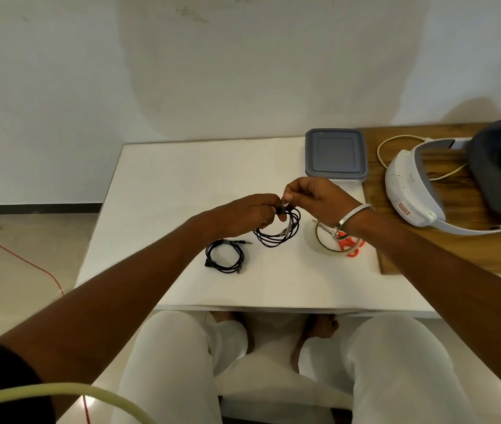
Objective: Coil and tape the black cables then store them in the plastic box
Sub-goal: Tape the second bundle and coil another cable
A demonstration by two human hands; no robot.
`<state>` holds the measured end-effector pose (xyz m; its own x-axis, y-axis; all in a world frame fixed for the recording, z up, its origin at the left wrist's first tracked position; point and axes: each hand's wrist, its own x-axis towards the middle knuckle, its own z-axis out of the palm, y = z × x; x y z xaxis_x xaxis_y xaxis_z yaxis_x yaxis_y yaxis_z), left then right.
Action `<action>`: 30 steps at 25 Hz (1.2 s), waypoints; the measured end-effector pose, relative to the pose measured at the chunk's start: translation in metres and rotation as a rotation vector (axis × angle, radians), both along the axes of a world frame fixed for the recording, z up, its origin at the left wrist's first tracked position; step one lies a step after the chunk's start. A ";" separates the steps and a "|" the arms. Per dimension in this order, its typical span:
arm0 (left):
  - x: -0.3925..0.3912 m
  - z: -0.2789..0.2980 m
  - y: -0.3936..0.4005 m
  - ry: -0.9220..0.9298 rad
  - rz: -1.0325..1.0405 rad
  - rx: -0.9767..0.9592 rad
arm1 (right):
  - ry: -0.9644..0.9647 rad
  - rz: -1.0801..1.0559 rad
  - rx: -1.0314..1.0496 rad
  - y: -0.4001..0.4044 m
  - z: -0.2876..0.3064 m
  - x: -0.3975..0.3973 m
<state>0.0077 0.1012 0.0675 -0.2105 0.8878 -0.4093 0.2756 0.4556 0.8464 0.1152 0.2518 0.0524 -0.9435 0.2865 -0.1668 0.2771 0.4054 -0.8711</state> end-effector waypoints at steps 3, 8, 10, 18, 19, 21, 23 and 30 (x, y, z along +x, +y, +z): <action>0.002 0.001 0.000 0.016 -0.010 -0.017 | -0.007 -0.002 0.003 -0.002 -0.003 0.001; 0.005 0.003 0.002 0.232 -0.073 -0.041 | -0.002 -0.037 0.016 -0.003 -0.008 0.001; 0.006 0.002 0.001 0.267 -0.084 -0.036 | -0.006 -0.050 0.011 -0.003 -0.009 0.002; 0.010 -0.003 0.004 0.434 -0.063 -0.013 | -0.019 -0.123 -0.033 -0.003 -0.007 0.007; 0.011 -0.003 0.004 0.441 -0.065 -0.016 | -0.025 -0.129 -0.041 -0.003 -0.006 0.007; 0.012 -0.002 0.004 0.451 -0.073 -0.020 | -0.048 -0.129 -0.047 -0.004 -0.004 0.008; 0.014 -0.001 0.004 0.448 -0.068 -0.023 | -0.079 -0.130 -0.066 -0.004 -0.002 0.009; 0.023 -0.003 0.003 0.466 -0.053 0.078 | -0.284 -0.112 -0.134 -0.002 0.001 0.009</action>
<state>0.0303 0.1038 0.0645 -0.3097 0.9265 -0.2135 0.6552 0.3707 0.6582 0.1245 0.2495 0.0533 -0.8177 0.3436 -0.4619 0.5530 0.2460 -0.7960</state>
